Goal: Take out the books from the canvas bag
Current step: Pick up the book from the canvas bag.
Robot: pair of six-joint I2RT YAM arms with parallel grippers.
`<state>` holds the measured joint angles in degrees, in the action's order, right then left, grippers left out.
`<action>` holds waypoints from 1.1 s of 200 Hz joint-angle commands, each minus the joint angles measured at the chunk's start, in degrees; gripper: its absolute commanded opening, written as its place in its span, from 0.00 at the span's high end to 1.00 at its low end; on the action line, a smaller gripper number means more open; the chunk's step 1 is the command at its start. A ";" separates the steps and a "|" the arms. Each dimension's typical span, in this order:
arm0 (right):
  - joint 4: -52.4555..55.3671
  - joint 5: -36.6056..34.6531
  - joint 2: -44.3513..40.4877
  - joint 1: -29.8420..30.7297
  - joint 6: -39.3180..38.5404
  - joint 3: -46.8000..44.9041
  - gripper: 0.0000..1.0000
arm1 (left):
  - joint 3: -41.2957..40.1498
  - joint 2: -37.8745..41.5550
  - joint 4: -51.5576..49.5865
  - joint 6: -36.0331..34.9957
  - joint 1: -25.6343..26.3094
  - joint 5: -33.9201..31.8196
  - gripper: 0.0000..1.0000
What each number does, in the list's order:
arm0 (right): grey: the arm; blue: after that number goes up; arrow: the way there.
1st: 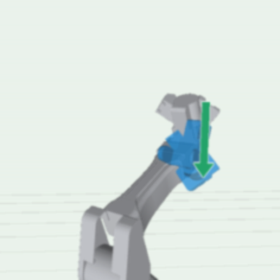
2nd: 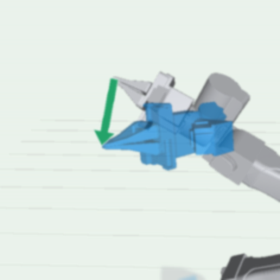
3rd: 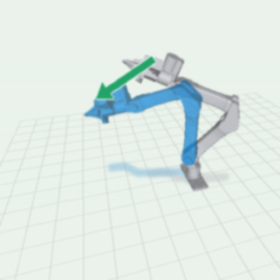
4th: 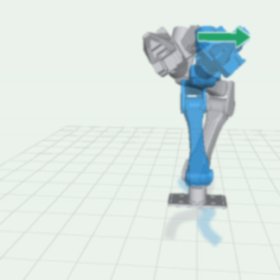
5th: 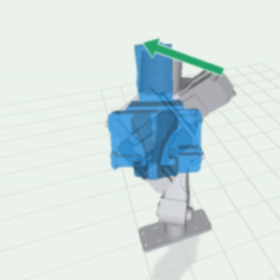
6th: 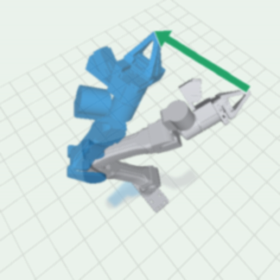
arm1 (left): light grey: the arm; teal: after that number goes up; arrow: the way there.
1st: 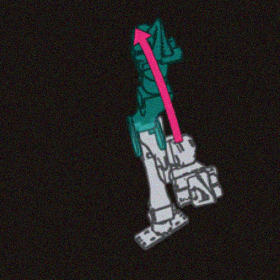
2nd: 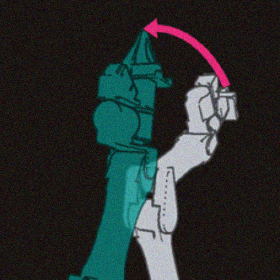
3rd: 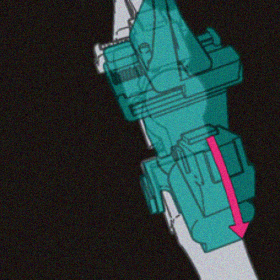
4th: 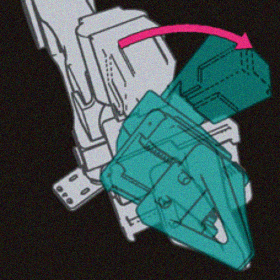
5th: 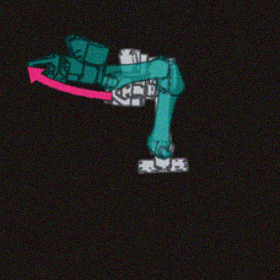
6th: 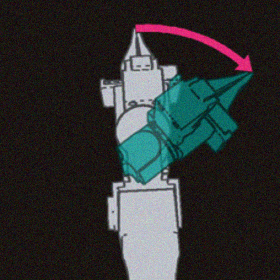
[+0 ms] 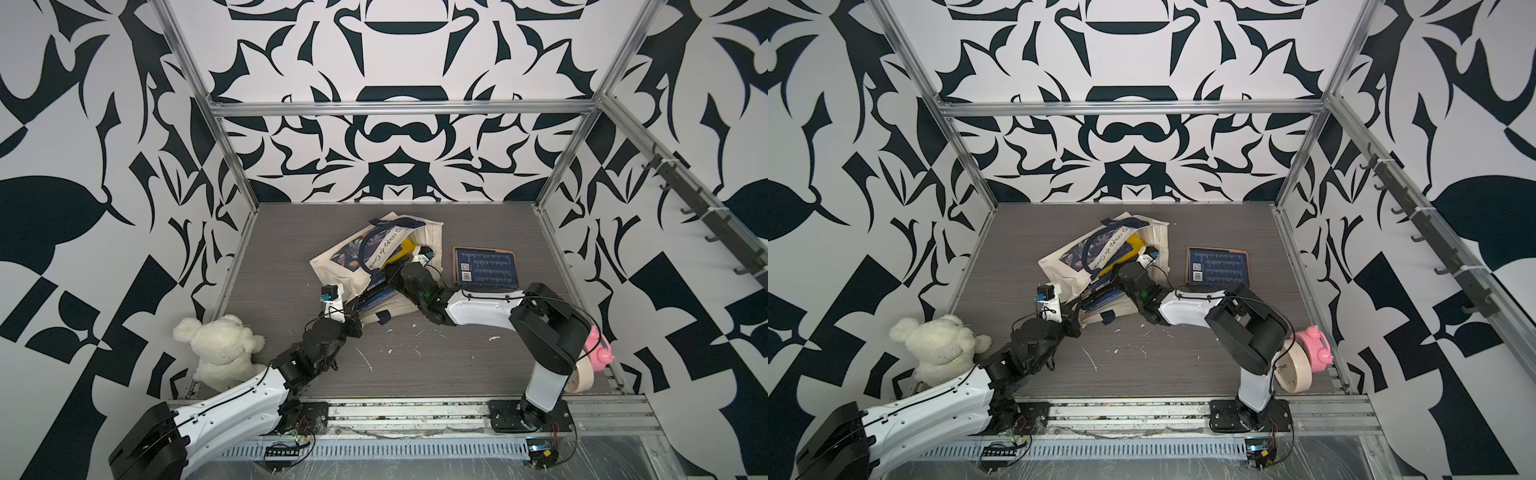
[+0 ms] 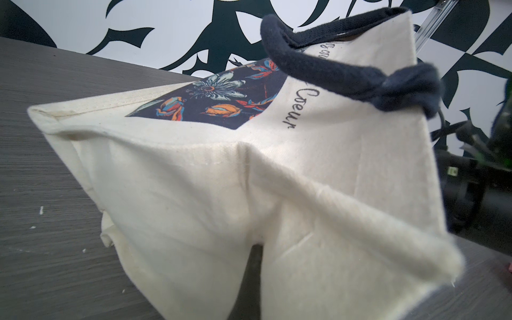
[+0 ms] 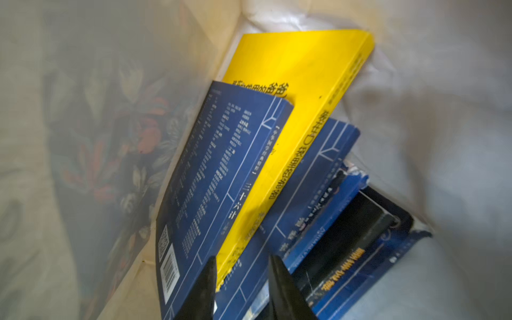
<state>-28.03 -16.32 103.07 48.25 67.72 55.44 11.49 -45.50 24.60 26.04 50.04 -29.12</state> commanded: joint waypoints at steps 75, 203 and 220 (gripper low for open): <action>-2.12 2.60 4.80 1.20 0.99 3.52 0.67 | 0.56 0.85 5.90 -0.47 0.55 1.88 1.00; -4.70 -1.91 1.94 1.38 -2.15 1.96 1.00 | 0.63 0.41 5.90 -0.47 0.53 2.09 1.00; -3.95 -3.14 -0.98 1.78 -1.89 -0.04 1.00 | 0.64 0.32 5.84 -0.47 0.57 1.89 1.00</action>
<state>-32.18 -16.78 107.98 49.28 68.64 57.71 11.49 -45.82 24.64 26.04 50.11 -28.67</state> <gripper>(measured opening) 0.139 0.052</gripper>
